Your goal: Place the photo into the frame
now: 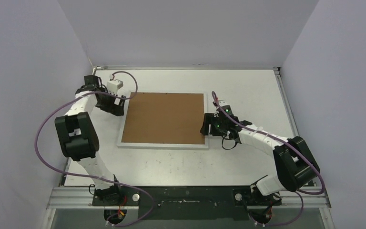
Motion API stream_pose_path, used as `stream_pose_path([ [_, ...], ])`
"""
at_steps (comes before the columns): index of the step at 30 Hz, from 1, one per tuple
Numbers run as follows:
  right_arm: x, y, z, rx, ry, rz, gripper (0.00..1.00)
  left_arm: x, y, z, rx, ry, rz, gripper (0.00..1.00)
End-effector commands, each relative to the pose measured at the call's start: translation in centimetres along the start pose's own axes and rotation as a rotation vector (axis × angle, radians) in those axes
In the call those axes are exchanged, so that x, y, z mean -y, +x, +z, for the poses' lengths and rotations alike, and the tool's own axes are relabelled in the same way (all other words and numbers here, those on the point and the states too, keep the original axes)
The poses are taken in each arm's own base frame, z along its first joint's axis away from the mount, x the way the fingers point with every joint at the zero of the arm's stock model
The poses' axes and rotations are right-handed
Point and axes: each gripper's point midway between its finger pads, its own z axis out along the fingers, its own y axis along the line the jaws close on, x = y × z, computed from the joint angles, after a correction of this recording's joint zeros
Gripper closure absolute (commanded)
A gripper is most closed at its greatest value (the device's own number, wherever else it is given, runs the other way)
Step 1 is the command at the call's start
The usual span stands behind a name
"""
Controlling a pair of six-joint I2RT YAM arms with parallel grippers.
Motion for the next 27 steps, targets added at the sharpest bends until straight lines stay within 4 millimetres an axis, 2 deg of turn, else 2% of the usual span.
stream_pose_path([
  [1,0.3,-6.3,-1.5,0.106,-0.012,0.036,0.36,2.9,-0.9,-3.1,0.037,0.236,-0.215,0.04],
  [4,0.2,-8.8,-0.3,0.138,-0.031,0.032,0.36,3.6,-1.0,-2.8,0.045,0.29,-0.297,0.04],
  [8,-0.4,-10.0,2.6,0.13,-0.08,0.05,0.36,4.4,-1.0,-0.5,0.029,0.34,-0.386,0.04],
  [12,-0.9,-9.5,4.8,0.124,-0.13,0.099,0.36,4.3,-0.1,1.9,-0.025,0.357,-0.469,0.04],
  [17,-1.5,-8.9,5.7,0.118,-0.159,0.116,0.36,3.2,0.4,3.6,-0.045,0.301,-0.489,0.04],
  [20,-2.1,-8.2,6.1,0.104,-0.173,0.12,0.36,4.4,0.9,4.3,-0.075,0.338,-0.496,0.04],
  [22,-2.8,-7.5,6.4,0.091,-0.182,0.12,0.37,6.0,0.8,4.5,-0.084,0.392,-0.506,0.01],
  [24,-3.4,-6.6,6.6,0.083,-0.195,0.128,0.37,7.8,-0.2,3.8,-0.067,0.474,-0.528,0.1],
  [26,-3.9,-5.6,6.8,0.073,-0.22,0.153,0.37,9.3,-2.0,2.4,-0.034,0.544,-0.538,0.14],
  [27,-4.1,-5.2,6.9,0.072,-0.235,0.169,0.37,9.8,-3.4,1.1,0.003,0.574,-0.531,0.15],
])
